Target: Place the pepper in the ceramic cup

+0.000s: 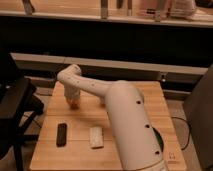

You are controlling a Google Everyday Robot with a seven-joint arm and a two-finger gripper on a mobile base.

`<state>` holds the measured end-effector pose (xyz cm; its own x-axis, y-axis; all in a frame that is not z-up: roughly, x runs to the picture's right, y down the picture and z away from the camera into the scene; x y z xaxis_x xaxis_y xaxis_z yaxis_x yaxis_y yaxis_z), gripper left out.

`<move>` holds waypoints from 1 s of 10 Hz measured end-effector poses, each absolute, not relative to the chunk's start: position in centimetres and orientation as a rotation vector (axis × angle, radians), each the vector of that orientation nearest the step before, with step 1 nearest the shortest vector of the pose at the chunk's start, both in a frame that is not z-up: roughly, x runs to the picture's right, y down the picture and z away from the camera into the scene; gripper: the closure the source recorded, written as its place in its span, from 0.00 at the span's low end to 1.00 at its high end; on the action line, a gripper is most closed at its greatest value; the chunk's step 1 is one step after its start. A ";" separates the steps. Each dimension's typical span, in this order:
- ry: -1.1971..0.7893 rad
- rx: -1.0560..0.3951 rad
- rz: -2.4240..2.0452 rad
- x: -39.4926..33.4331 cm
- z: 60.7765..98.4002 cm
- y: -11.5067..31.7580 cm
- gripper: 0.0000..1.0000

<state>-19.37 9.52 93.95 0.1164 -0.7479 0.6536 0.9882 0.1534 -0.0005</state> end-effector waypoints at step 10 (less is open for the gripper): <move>-0.545 -0.464 -1.349 -19.1 89.2 4.5 0.96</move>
